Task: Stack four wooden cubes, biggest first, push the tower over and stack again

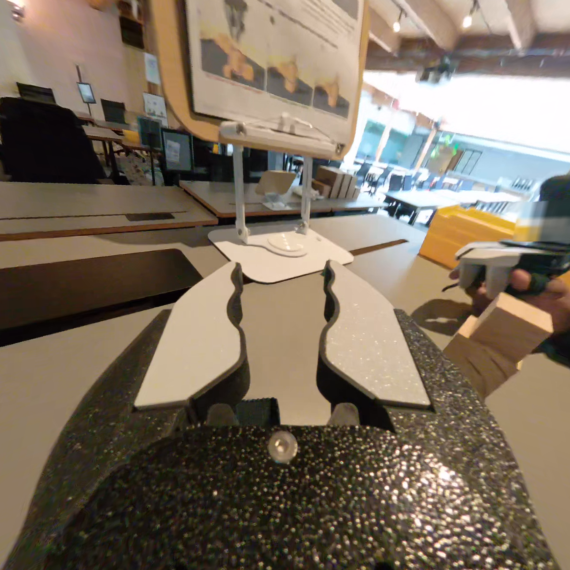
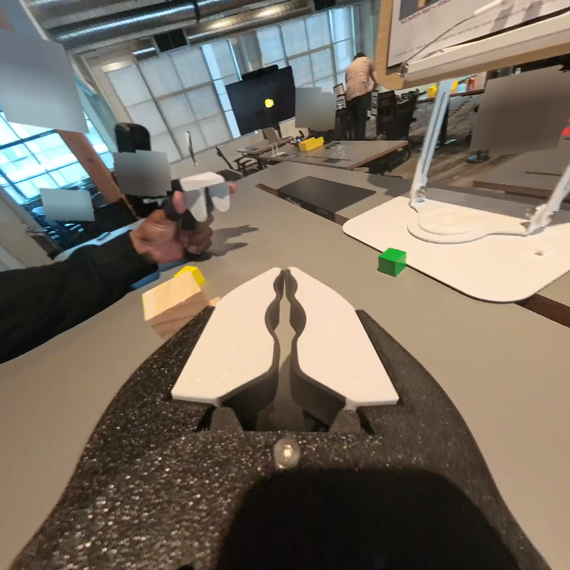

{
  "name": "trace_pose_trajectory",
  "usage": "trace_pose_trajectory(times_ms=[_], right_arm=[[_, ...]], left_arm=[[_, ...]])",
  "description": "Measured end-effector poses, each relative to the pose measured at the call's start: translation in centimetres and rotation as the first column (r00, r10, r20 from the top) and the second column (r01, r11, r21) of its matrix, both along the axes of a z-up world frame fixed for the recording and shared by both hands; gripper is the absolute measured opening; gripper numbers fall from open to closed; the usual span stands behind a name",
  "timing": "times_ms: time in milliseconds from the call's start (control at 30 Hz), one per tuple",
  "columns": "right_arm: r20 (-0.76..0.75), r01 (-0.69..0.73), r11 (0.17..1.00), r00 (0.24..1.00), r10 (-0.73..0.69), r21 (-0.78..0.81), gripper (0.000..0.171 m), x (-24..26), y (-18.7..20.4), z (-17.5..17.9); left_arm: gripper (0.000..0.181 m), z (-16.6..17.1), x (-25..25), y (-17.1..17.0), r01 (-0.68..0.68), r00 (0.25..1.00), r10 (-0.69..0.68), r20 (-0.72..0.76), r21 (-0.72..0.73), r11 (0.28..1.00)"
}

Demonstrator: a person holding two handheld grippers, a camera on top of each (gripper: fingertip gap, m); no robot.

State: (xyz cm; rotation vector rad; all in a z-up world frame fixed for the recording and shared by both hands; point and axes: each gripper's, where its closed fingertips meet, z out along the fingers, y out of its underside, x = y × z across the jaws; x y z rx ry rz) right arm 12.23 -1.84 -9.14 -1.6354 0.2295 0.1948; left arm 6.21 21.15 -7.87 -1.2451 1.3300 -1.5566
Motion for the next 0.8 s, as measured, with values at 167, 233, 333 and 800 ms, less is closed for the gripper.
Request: trace_pose_trajectory(times_ms=[167,233,333,800], right_arm=[[0.054,0.186,0.981,0.982,-0.183,-0.059,0.009,2.8,0.5,-0.6],[0.101,0.289,0.955,0.954,-0.281,-0.073,0.015,4.3,0.6,-0.7],[0.189,0.377,0.920,0.916,-0.353,-0.110,0.023,5.8,1.7,-1.0],[0.165,0.442,0.833,0.897,-0.410,-0.334,0.045,10.1,6.9,-4.2]], left_arm=[[0.044,0.1,0.1,0.5,-0.004,1.000,0.004,0.002,-0.035,0.999],[0.044,-0.1,0.3,0.3,-0.001,1.000,0.001,-0.008,-0.020,1.000],[0.044,-0.2,0.4,0.1,0.003,1.000,-0.003,-0.021,-0.009,1.000],[0.044,-0.6,0.7,0.0,0.027,0.998,-0.028,-0.052,-0.038,0.999]])
